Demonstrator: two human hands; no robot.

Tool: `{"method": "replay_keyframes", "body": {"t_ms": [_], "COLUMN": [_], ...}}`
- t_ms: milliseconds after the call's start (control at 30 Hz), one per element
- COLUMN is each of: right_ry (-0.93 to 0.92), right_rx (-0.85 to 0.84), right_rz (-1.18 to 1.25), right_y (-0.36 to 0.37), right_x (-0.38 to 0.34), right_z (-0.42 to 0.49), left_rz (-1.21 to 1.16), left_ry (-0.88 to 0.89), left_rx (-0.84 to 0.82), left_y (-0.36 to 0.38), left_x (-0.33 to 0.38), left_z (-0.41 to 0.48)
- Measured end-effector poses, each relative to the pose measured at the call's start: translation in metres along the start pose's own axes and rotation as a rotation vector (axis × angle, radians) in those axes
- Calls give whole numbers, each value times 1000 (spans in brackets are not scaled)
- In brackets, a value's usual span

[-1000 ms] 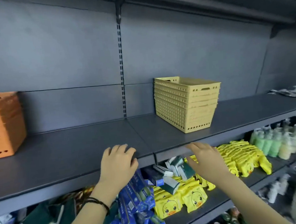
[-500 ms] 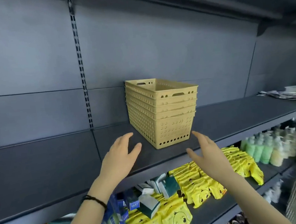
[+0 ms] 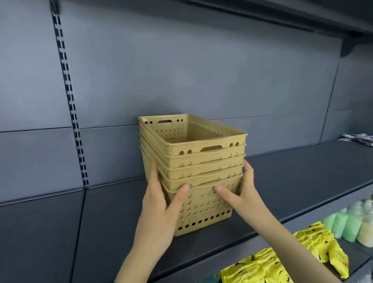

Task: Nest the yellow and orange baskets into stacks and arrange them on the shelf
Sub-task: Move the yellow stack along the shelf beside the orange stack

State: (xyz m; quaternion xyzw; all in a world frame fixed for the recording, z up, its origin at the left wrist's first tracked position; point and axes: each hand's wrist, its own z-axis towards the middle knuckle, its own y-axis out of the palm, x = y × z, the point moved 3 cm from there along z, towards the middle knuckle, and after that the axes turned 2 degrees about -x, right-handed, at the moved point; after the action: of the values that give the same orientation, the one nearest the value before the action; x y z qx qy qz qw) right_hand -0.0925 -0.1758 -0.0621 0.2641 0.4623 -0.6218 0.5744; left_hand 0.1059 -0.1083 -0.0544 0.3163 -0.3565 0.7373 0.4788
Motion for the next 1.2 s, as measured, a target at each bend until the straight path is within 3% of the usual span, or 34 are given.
{"method": "replay_keyframes", "body": {"t_ms": [200,367,500,633,700,767,833,867,933,1067,1200], "right_ry": [8,-100,-258,-334,-363,-293,-180,-120,8,136,133], "right_rx": [-131,-189,-364,-756,-751,-473,-170,-96,-137,-417,-417], "right_rz": [31,4,-67,-85,-17,173,284,301,295,312,337], "right_y": [10,27,45,68,68,58,45,41,42,61,67], "right_x": [2,-9,-15,-27,-34,-36,-29,-25,-16,-4,2], "right_z": [2,-7,-9,-11,-2,22,53,67,88,94,89], "left_rz": [-50,-88,-104,51,125,166,231,273,328,288,309], "left_ry": [-72,-153,-254,-278,-213,-91,-28,-26,-60,-250,-317], "left_rx": [91,172,513,927,1042,1002,862,809,773,777,792], "left_y": [-22,-49,-91,-121,-111,-89,-67,-60,-53,-39,-40], "left_x": [-6,-13,-22,-13,3,16,17,13,2,-10,-5], "left_z": [-6,-19,-25,-33,-40,-48,-53,-53,-51,-50,-60]}}
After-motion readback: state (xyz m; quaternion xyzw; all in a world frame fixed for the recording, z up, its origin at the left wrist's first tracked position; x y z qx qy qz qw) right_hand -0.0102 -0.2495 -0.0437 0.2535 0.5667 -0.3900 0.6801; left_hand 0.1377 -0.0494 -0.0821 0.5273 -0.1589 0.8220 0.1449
